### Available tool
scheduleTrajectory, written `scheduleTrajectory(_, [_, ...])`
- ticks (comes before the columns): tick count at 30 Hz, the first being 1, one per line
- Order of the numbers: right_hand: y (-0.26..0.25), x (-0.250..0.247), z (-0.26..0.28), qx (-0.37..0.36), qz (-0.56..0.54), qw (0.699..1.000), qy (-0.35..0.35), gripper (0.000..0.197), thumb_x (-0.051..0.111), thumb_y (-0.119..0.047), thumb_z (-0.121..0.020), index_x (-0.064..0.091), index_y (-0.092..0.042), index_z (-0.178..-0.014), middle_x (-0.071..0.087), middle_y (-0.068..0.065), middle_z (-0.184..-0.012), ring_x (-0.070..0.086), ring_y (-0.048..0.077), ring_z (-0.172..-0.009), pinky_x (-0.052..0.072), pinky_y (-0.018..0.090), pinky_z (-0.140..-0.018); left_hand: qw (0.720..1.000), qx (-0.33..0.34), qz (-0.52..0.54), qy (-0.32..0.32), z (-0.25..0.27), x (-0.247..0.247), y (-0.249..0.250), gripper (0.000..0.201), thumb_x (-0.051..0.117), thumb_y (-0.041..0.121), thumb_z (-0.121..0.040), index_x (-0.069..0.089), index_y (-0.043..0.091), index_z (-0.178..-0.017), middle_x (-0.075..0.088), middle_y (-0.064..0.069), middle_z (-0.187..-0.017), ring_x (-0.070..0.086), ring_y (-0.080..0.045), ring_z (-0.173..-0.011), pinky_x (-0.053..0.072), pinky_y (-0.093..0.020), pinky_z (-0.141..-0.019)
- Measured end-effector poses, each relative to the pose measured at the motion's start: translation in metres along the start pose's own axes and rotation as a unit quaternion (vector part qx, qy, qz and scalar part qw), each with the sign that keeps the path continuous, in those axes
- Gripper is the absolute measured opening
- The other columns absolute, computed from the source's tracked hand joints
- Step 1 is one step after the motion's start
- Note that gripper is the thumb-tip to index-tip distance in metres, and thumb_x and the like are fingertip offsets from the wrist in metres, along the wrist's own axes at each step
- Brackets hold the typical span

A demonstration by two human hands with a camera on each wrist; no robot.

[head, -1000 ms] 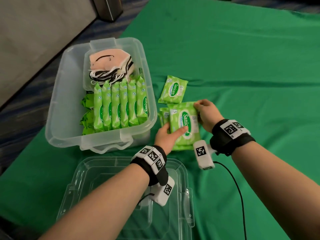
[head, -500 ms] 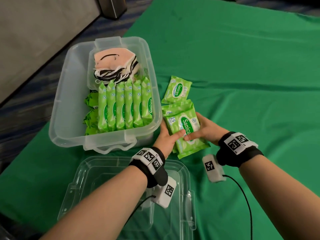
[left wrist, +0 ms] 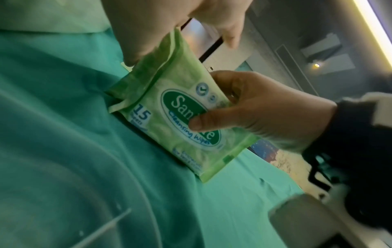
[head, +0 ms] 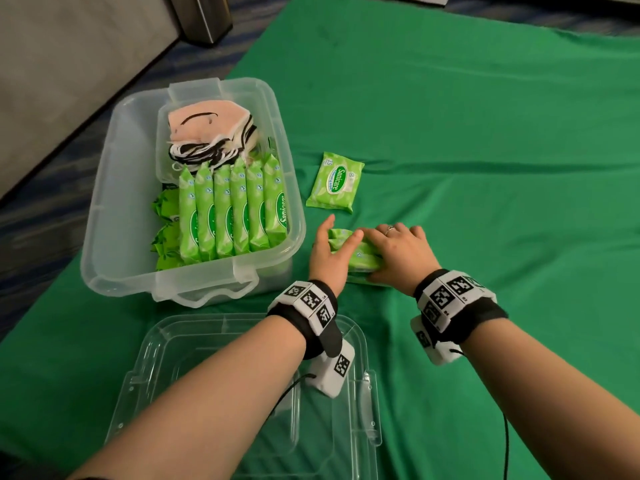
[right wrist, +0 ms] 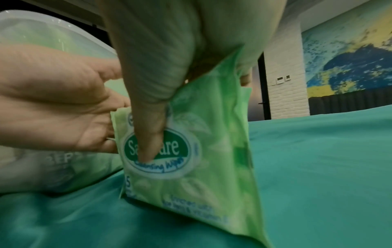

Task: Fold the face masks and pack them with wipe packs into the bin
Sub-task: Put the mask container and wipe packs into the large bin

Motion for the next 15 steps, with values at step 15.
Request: scheduleTrajectory(15, [0.025,-0.023,-0.012,0.104,-0.230,0.964,-0.083,0.061,0.045,-0.059,-0.079,0.054,-0.021,-0.125,0.059,0.009,-0.120,0.051,0.025,-0.111,0.033,0.038,-0.099,0.999,0.010,-0.016,0.039,-0.022,0.003,-0.012,0.014,0.061,0.022,-0.089,0.058,0.033,-0.082,0.061,0.008,-0.085,0.057,-0.015,-0.080,0.047,-0.029,-0.077])
Point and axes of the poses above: each hand's wrist, its own z-axis away from the middle knuckle, its own x-axis out of the palm, y = z × x, the point moved 2 cm from there along -z, towards the middle knuckle
